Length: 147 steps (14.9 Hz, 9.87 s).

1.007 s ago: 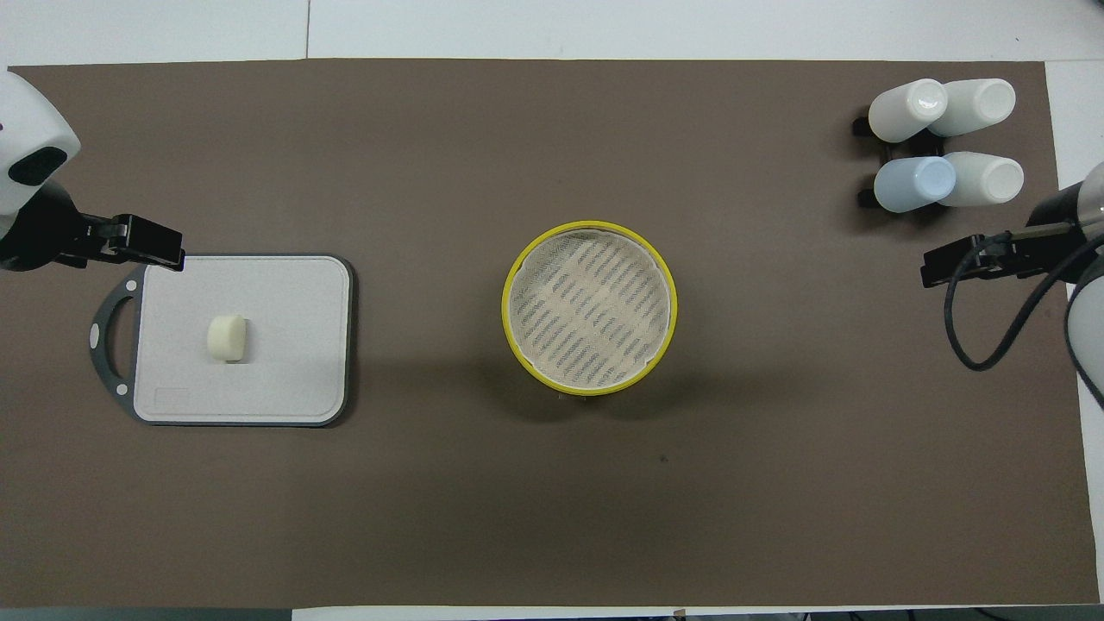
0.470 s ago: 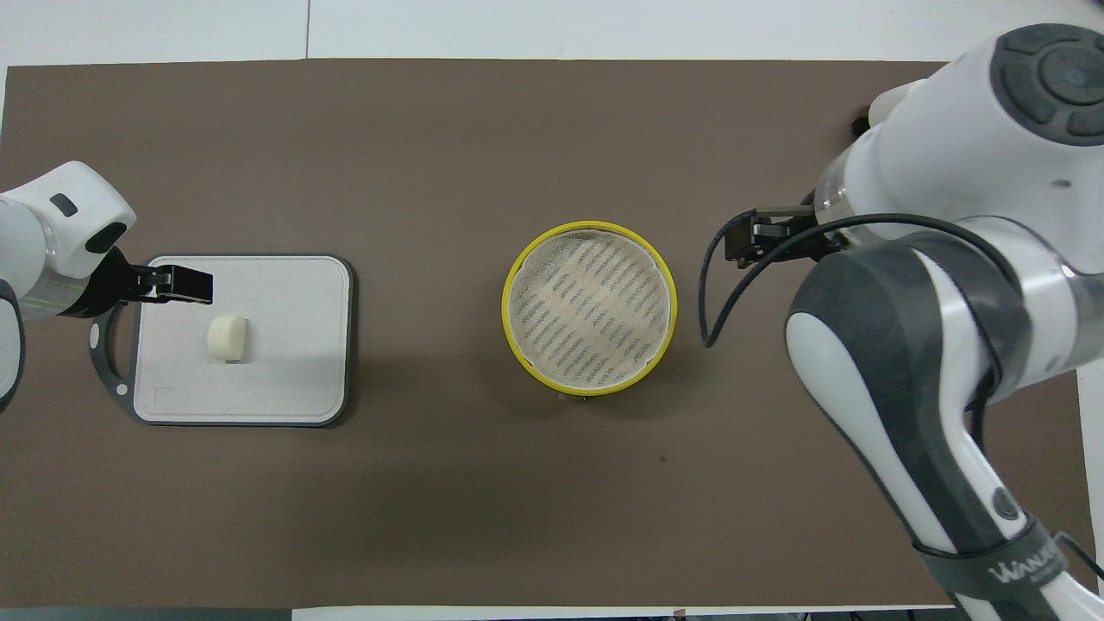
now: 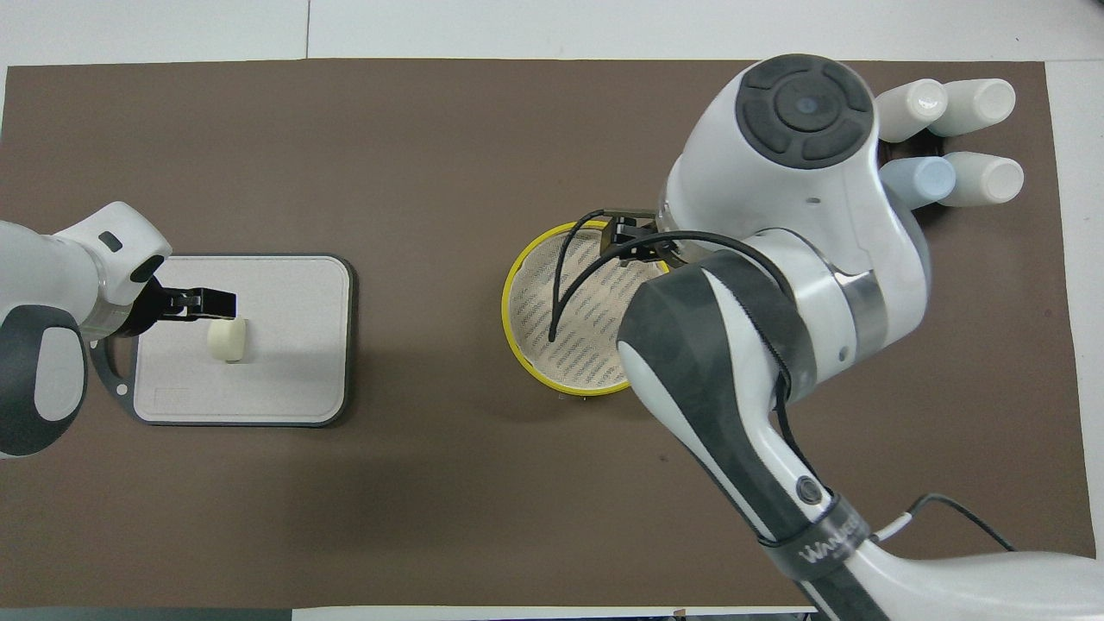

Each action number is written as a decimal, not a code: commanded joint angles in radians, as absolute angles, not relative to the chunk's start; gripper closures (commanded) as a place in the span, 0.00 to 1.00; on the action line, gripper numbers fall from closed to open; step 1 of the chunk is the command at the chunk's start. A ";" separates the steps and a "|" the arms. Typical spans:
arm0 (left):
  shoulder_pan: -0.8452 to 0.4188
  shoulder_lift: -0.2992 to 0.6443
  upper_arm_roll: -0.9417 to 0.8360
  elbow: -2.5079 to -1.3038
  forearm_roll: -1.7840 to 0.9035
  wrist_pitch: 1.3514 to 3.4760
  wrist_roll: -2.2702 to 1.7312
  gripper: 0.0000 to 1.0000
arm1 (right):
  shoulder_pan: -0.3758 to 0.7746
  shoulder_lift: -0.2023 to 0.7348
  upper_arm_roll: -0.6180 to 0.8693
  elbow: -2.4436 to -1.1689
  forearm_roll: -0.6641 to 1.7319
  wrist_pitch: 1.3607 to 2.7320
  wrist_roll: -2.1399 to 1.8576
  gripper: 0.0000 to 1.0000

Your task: Place bun in steamer

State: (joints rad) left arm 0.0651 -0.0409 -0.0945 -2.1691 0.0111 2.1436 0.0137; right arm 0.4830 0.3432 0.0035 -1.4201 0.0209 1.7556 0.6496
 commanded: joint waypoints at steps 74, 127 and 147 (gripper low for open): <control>-0.660 0.546 -0.104 -1.470 0.000 1.967 -0.943 0.65 | 0.201 0.324 -0.008 -1.434 -0.023 1.733 -0.029 1.00; -0.002 -0.009 -0.101 -1.624 -0.006 1.445 -0.121 0.00 | 0.620 0.615 -0.006 -1.204 0.026 1.835 0.871 1.00; 0.026 -0.014 -0.106 -1.628 -0.002 1.519 -0.008 0.00 | 0.655 0.617 -0.003 -1.290 0.020 1.980 0.954 1.00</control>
